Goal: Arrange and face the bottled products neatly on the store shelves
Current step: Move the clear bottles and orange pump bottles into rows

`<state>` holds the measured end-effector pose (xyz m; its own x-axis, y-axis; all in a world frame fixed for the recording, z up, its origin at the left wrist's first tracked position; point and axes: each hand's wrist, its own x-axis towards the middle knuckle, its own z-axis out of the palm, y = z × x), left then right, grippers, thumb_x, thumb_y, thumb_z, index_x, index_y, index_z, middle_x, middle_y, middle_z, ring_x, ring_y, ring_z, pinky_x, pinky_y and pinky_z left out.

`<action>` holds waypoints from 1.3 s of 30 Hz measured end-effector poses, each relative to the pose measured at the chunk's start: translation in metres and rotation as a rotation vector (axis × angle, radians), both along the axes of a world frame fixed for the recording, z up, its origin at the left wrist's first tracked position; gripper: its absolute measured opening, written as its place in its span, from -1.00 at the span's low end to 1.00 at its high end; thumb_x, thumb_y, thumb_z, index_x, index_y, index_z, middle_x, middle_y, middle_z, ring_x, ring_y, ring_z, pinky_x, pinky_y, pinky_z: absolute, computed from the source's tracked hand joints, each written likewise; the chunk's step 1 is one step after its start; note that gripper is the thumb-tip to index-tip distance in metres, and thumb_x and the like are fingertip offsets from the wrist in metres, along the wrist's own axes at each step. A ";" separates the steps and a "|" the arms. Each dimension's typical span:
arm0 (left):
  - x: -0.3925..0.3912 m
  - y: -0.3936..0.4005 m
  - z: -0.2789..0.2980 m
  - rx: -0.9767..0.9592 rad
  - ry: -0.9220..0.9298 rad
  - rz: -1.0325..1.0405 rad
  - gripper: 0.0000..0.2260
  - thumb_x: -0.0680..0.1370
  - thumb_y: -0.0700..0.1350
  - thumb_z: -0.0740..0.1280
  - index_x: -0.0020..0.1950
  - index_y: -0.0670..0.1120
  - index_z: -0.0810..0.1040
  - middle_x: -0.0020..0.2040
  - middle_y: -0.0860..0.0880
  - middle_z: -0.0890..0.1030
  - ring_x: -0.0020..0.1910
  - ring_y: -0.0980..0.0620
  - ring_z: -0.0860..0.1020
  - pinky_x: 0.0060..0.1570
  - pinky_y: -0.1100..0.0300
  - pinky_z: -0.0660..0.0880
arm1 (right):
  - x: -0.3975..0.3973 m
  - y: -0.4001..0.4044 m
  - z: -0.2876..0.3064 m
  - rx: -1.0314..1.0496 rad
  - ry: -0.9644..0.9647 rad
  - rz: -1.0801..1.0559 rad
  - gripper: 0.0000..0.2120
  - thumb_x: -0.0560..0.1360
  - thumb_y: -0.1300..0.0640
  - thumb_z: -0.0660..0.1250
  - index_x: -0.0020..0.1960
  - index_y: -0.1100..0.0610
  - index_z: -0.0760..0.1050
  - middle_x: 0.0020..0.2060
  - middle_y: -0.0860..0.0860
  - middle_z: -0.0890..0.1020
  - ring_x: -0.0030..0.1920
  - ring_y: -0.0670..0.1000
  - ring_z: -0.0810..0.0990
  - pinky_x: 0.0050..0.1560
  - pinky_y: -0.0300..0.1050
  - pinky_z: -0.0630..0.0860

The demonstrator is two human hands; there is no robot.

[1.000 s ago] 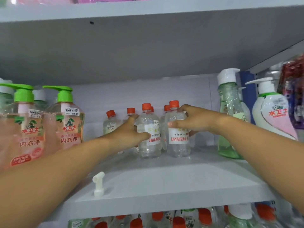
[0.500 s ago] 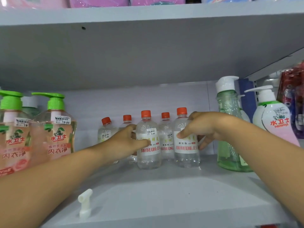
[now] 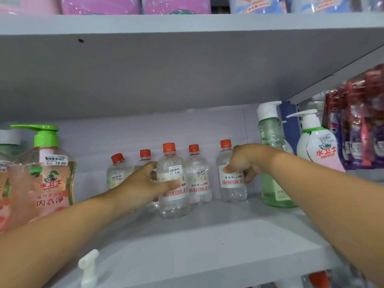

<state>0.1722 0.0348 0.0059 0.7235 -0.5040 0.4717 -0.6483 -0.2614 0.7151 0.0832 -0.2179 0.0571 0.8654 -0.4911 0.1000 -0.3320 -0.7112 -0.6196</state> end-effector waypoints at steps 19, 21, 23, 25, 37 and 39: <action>-0.002 -0.003 0.002 0.097 -0.045 -0.007 -0.53 0.44 0.12 0.53 0.30 0.17 0.46 0.00 0.13 0.70 -0.10 0.14 0.72 -0.03 -0.01 0.68 | 0.027 -0.017 -0.016 0.031 -0.150 0.064 -0.61 0.54 0.11 0.46 0.27 0.28 0.46 0.08 0.22 0.67 0.00 0.20 0.73 0.00 0.13 0.70; 0.000 -0.002 0.003 0.105 -0.060 -0.001 -0.50 0.44 0.15 0.53 0.32 0.17 0.45 0.01 0.15 0.69 -0.10 0.17 0.71 -0.04 0.03 0.69 | 0.027 -0.015 -0.015 0.011 -0.153 0.060 -0.63 0.54 0.09 0.46 0.24 0.24 0.48 0.03 0.19 0.69 -0.05 0.17 0.74 -0.03 0.11 0.71; 0.001 -0.001 0.003 0.115 -0.067 0.005 -0.50 0.44 0.16 0.52 0.31 0.17 0.44 0.01 0.17 0.68 -0.10 0.20 0.70 -0.04 0.05 0.69 | 0.026 -0.013 -0.014 0.004 -0.167 0.054 -0.65 0.55 0.10 0.46 0.22 0.23 0.45 0.02 0.19 0.70 -0.06 0.17 0.75 -0.01 0.11 0.70; 0.002 -0.001 0.003 0.121 -0.066 0.009 -0.48 0.43 0.18 0.52 0.32 0.15 0.44 0.01 0.17 0.68 -0.09 0.19 0.70 -0.04 0.04 0.69 | 0.026 -0.011 -0.015 -0.005 -0.172 0.054 -0.69 0.55 0.12 0.45 0.18 0.21 0.43 0.00 0.19 0.70 -0.07 0.18 0.74 0.00 0.12 0.69; -0.001 0.001 0.003 0.111 -0.048 -0.014 -0.54 0.45 0.15 0.51 0.29 0.11 0.49 0.04 0.15 0.67 -0.03 0.16 0.70 0.00 0.06 0.68 | 0.028 -0.008 -0.016 0.002 -0.180 0.051 -0.70 0.55 0.11 0.45 0.19 0.21 0.47 -0.02 0.16 0.70 -0.07 0.16 0.73 -0.08 0.12 0.71; 0.003 0.003 0.002 0.096 -0.035 -0.017 -0.47 0.37 0.22 0.54 0.27 0.10 0.50 0.04 0.13 0.68 -0.03 0.11 0.71 0.00 0.00 0.68 | 0.024 -0.004 -0.016 0.000 -0.179 0.051 -0.68 0.55 0.09 0.45 0.17 0.24 0.44 -0.03 0.14 0.67 -0.07 0.16 0.72 -0.06 0.09 0.71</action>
<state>0.1756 0.0375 0.0083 0.6982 -0.5605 0.4454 -0.6775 -0.3164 0.6639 0.1075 -0.2218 0.0414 0.8576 -0.4472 0.2541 -0.1804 -0.7241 -0.6656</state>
